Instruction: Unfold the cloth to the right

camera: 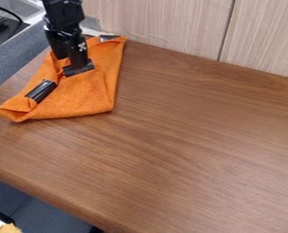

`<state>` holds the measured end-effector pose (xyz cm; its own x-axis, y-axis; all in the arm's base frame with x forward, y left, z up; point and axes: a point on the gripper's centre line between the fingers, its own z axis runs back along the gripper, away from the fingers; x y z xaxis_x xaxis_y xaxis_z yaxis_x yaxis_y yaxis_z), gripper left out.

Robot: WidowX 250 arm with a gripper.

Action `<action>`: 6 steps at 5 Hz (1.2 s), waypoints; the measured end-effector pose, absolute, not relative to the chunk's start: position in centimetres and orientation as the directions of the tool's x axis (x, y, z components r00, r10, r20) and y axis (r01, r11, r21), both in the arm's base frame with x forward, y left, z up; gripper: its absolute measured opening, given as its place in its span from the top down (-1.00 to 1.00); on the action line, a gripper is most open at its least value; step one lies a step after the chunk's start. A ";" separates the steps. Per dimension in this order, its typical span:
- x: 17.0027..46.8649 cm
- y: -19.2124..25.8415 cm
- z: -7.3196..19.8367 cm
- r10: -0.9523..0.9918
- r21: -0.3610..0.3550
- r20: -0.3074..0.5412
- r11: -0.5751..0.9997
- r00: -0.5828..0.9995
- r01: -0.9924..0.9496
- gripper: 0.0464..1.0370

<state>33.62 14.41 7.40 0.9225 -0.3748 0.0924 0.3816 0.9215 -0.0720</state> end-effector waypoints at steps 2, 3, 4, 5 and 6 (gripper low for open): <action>34.1 13.0 6.6 -0.456 -0.043 0.081 0.887 0.886 0.460 -0.32; 33.8 12.9 6.1 -0.470 -0.043 0.076 0.879 0.879 0.474 0.30; 33.4 12.8 5.6 -0.475 -0.047 0.064 0.877 0.877 0.478 0.74; 33.4 12.6 5.4 -0.473 -0.053 0.067 0.878 0.879 0.476 0.95; 33.2 12.6 6.2 -0.477 -0.042 0.081 0.876 0.875 0.481 0.97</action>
<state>33.18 12.55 6.23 0.8753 -0.4767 0.0813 0.4809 0.8758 -0.0421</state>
